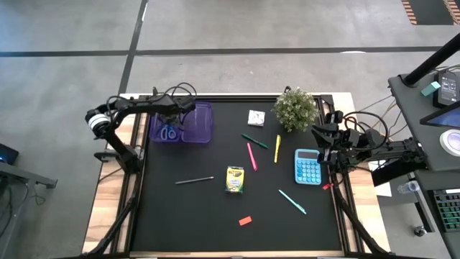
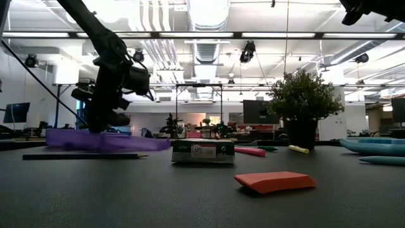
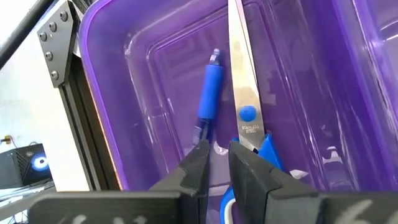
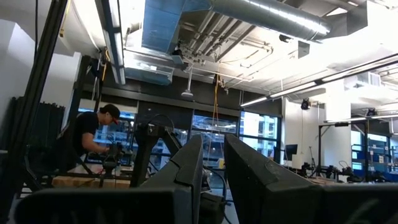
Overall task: Pack school essentials
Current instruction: Put the black pencil into the purple supply box
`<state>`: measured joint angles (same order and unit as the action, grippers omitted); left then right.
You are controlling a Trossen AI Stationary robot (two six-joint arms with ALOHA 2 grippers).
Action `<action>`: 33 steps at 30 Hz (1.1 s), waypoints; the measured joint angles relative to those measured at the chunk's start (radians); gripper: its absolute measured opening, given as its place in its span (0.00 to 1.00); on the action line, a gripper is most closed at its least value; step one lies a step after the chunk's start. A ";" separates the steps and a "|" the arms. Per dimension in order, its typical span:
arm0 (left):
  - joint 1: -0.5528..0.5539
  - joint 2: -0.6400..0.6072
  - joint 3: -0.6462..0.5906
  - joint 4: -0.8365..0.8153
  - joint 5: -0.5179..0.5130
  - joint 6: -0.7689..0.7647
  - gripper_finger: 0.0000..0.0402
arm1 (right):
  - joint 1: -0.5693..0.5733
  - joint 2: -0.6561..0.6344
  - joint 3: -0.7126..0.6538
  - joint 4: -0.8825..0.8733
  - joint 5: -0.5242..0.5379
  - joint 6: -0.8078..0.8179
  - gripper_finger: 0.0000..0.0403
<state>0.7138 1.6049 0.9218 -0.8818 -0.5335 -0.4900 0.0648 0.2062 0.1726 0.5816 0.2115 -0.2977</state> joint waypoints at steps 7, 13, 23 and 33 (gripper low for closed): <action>-0.003 -0.034 0.004 -0.001 0.002 0.008 0.11 | 0.000 0.000 0.000 0.000 0.000 0.000 0.14; -0.077 -0.152 0.058 0.011 0.056 0.022 0.11 | 0.000 0.000 0.000 0.000 0.000 -0.008 0.14; -0.439 -0.362 0.072 0.269 0.177 0.024 0.11 | 0.000 0.000 0.000 0.000 0.000 -0.012 0.14; -0.792 -0.348 0.070 0.415 0.176 0.023 0.11 | 0.000 0.000 0.000 0.000 0.000 -0.012 0.14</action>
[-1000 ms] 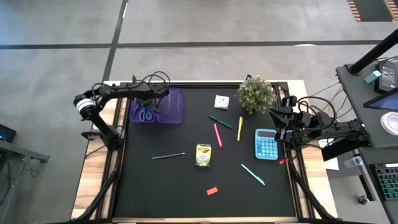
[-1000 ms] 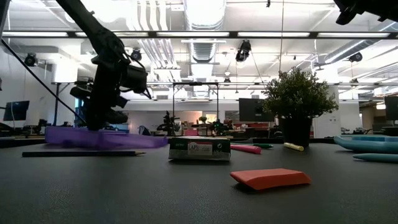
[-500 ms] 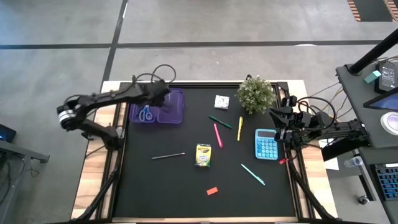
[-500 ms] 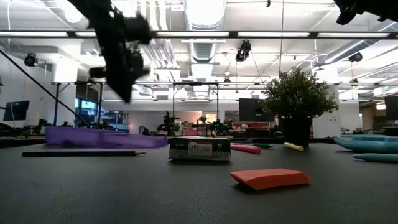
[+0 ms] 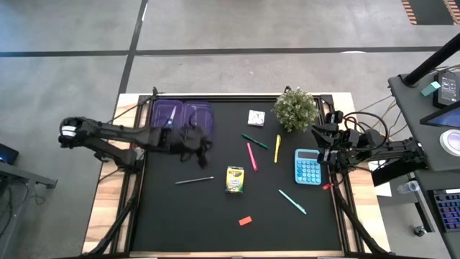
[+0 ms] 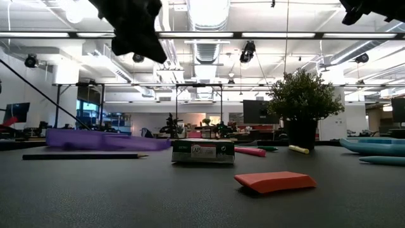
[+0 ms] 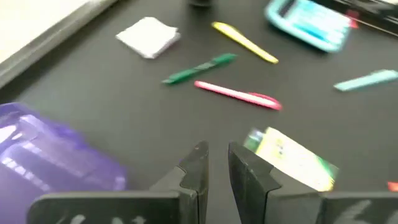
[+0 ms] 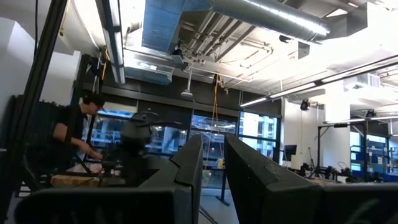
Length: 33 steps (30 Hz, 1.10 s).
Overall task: Pack school essentials
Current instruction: Put the black pencil into the purple supply box
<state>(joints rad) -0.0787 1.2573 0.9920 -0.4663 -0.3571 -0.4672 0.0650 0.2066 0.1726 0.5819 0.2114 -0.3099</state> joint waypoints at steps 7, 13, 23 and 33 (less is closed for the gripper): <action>-0.149 0.070 0.001 0.086 0.012 -0.020 0.11 | 0.000 -0.001 0.000 0.005 0.000 0.003 0.14; -0.206 0.133 0.005 0.114 0.031 -0.051 0.11 | 0.000 -0.001 0.000 0.003 -0.001 0.019 0.14; -0.186 0.201 0.046 0.092 0.162 -0.051 0.30 | 0.000 -0.002 0.000 0.008 0.000 0.021 0.14; -0.188 0.303 0.061 -0.156 0.251 -0.084 0.50 | 0.000 -0.001 0.000 0.007 -0.001 0.012 0.14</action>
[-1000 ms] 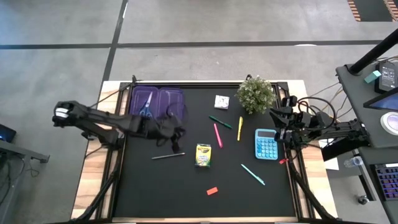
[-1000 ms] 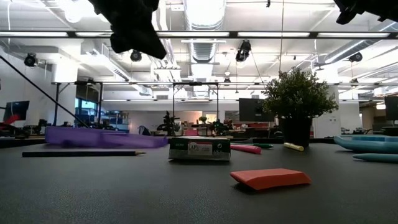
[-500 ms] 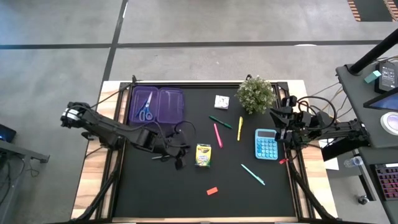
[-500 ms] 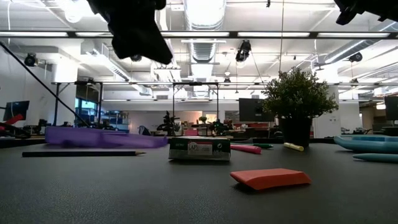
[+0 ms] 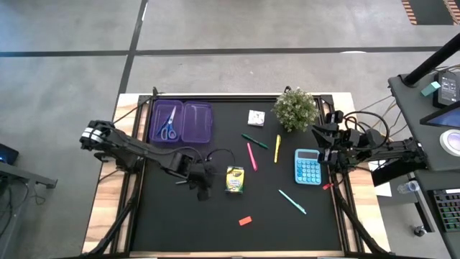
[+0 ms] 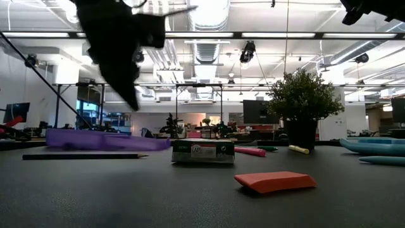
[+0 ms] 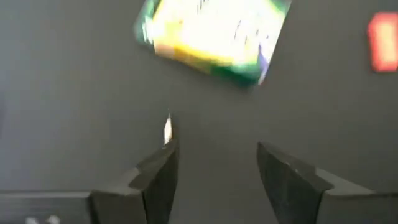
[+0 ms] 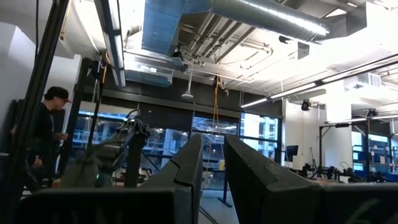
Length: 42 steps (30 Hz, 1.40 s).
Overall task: Pack school essentials
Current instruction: Put the black pencil into the purple supply box
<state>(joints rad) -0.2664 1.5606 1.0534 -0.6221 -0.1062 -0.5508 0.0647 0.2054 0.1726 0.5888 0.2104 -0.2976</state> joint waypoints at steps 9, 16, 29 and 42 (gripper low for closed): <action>-0.004 0.106 -0.001 -0.241 0.026 -0.045 0.50 | 0.000 0.000 0.000 -0.004 0.000 -0.002 0.14; -0.009 0.164 -0.013 -0.251 0.026 -0.045 0.50 | 0.000 0.000 0.000 -0.006 0.000 -0.002 0.14; -0.010 0.219 -0.013 -0.242 0.044 -0.009 0.31 | 0.000 0.000 0.000 -0.007 0.001 -0.009 0.14; -0.010 0.210 -0.010 -0.215 0.065 0.006 0.01 | 0.000 0.000 0.000 -0.007 0.001 -0.009 0.14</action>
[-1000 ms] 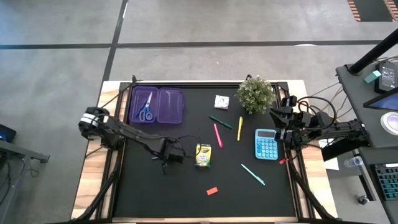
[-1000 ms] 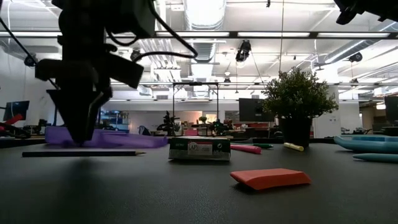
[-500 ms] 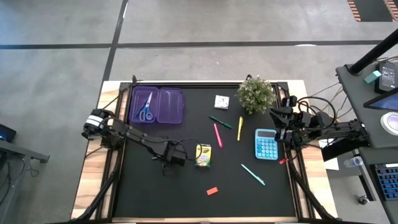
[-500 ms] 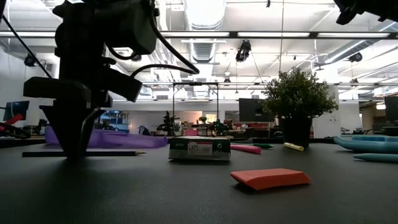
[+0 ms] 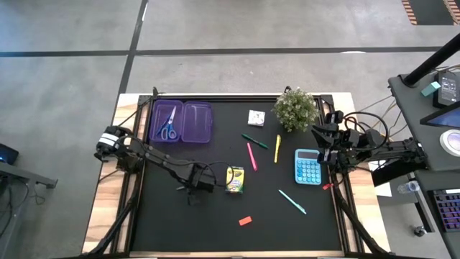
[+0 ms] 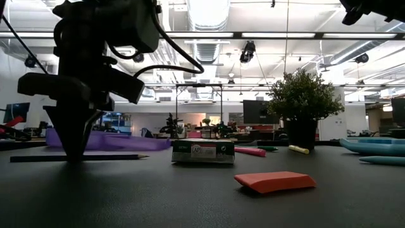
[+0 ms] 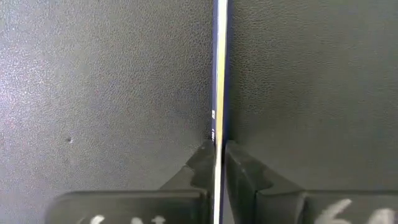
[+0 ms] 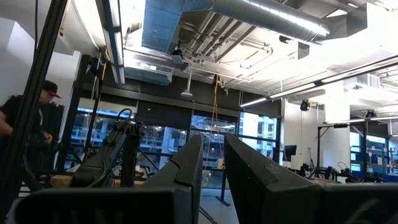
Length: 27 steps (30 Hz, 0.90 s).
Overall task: Pack school essentials
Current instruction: Put the black pencil into the purple supply box
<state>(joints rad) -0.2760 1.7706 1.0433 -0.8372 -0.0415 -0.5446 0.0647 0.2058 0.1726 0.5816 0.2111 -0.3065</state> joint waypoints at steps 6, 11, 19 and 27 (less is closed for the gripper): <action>0.036 -0.096 -0.001 -0.003 -0.110 -0.063 0.01 | 0.000 0.000 0.000 0.000 0.000 0.000 0.14; 0.133 -0.219 -0.008 -0.073 -0.179 -0.183 0.01 | 0.000 0.000 0.000 0.000 0.000 0.000 0.14; 0.368 -0.377 -0.019 -0.162 -0.298 -0.226 0.00 | 0.000 0.000 0.000 0.000 0.000 -0.001 0.14; 0.621 -0.396 -0.023 -0.176 -0.422 -0.068 0.00 | 0.000 0.000 0.000 0.000 0.000 -0.008 0.14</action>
<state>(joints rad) 0.3445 1.3751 1.0202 -1.0130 -0.4630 -0.6124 0.0647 0.2058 0.1724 0.5818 0.2108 -0.3140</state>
